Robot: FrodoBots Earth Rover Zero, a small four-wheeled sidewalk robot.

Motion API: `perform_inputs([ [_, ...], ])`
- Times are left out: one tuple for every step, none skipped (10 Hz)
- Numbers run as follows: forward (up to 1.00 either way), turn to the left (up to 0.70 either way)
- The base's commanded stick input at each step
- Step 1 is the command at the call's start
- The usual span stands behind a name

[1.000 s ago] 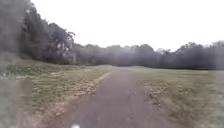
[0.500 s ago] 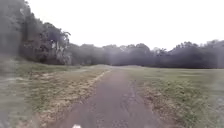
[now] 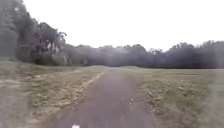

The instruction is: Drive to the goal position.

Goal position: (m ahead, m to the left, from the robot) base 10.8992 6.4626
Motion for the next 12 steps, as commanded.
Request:
perform_inputs([
  [0.45,-0.13],
  [0.45,0.0],
  [0.45,0.0],
  [0.45,0.0],
  [0.45,0.0],
  [0.45,0.0],
  [0.45,0.0],
  [0.45,0.0],
  [0.45,0.0],
  [0.45,0.0],
  [0.45,0.0],
  [0.45,0.0],
])
